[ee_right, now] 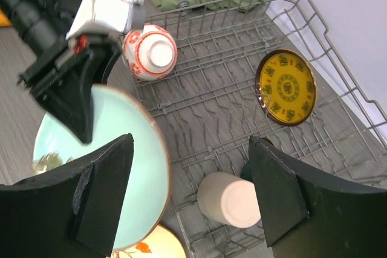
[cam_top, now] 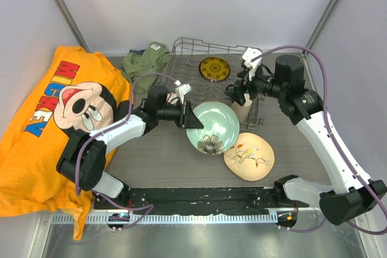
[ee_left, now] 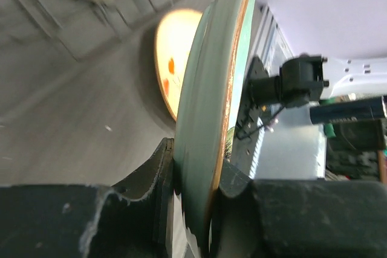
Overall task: Unload the mixed dishes from the dish rack
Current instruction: Place the plate at the center of the board.
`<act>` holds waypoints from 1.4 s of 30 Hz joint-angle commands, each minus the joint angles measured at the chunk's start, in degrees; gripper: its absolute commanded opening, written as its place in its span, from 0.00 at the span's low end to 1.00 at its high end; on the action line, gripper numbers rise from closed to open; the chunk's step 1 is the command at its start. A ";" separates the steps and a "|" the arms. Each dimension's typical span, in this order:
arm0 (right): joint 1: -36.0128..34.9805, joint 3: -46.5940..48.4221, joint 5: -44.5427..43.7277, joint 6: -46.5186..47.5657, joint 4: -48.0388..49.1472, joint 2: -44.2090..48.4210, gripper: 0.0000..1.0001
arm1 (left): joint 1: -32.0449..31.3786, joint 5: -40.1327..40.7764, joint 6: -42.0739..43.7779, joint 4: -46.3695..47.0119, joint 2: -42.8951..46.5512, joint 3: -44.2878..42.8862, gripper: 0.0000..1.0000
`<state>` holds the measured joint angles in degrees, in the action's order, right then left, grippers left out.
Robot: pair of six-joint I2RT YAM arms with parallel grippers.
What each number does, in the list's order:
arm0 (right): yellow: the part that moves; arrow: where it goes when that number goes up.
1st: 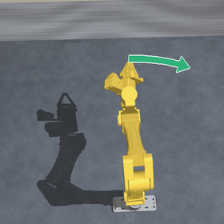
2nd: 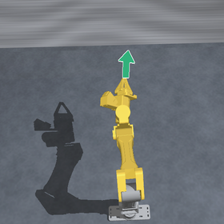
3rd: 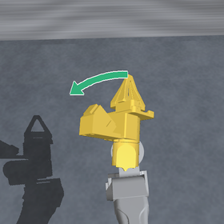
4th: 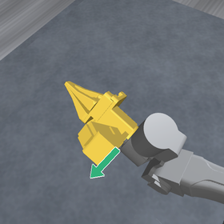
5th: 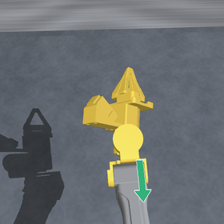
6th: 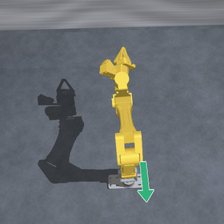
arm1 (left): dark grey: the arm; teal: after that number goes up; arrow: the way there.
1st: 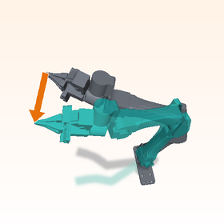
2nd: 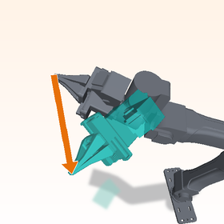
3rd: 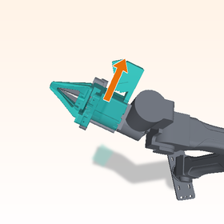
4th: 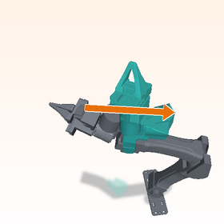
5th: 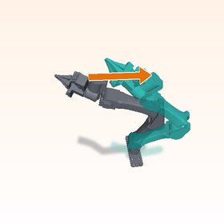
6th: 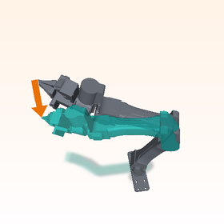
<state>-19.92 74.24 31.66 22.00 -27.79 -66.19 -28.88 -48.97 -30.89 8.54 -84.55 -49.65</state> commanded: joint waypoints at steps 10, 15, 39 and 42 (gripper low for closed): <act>0.23 -1.99 -9.51 -0.47 0.55 5.81 0.81 | -13.56 -0.95 -17.42 18.61 -11.14 -2.91 0.00; 0.06 -3.40 -10.74 0.50 0.46 7.13 0.81 | -17.08 -0.69 -21.92 23.71 -16.25 -3.79 0.00; 0.15 -8.41 -10.30 1.91 0.46 10.03 0.81 | -21.04 0.54 -28.17 26.89 -29.70 -10.90 0.00; 0.15 -8.67 -10.30 1.99 0.54 10.29 0.81 | -21.30 0.63 -27.38 25.66 -30.67 -12.48 0.04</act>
<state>-19.86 65.56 21.08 23.62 -28.82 -56.88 -49.71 -46.15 -58.04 29.93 -115.57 -57.63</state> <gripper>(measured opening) 0.812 0.231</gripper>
